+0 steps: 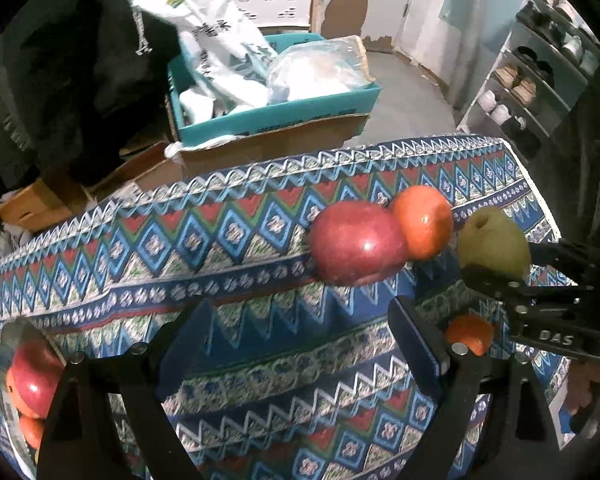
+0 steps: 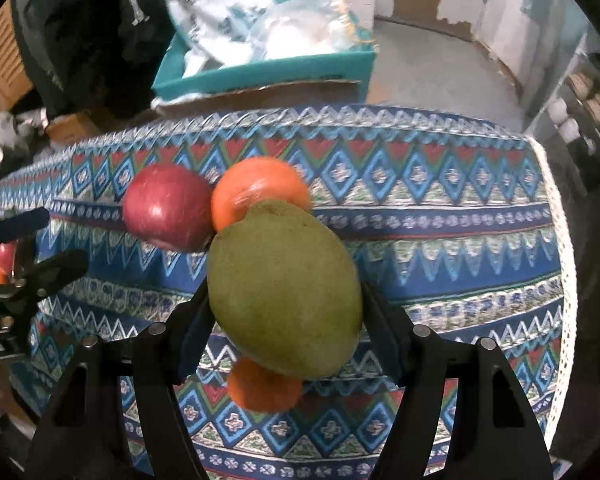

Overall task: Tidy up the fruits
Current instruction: 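Grasp the large green pear with the right tool while the left tool grasps a red apple, then lift the green pear with the right tool while the left tool lifts the red apple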

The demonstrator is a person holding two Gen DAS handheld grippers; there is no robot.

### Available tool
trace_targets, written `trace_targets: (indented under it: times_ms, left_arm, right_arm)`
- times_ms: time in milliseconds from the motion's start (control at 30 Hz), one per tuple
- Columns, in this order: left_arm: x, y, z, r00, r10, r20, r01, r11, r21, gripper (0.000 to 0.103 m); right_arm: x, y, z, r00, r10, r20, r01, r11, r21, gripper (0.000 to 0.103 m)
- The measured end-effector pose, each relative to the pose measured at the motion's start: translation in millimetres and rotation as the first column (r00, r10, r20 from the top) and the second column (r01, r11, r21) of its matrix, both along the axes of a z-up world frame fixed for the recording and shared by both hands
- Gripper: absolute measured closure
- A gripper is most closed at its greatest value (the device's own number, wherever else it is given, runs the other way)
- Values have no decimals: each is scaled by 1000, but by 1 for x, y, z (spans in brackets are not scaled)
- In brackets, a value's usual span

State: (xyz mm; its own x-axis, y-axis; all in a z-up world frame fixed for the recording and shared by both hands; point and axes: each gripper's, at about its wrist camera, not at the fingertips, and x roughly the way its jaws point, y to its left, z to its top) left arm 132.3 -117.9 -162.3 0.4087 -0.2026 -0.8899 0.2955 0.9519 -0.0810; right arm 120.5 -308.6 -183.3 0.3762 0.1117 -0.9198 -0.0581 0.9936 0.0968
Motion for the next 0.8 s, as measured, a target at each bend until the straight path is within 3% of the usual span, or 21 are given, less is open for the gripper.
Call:
trace_targets:
  times_ms: [300, 800]
  left_arm:
    - [19, -36, -21, 998, -55, -17, 56, 997, 44, 12]
    - [40, -63, -55, 996, -74, -57, 77, 995, 64, 12]
  right_arm:
    - [3, -25, 9, 994, -106, 16, 105, 994, 34, 33]
    - [5, -37, 11, 991, -135, 16, 133, 989, 69, 33]
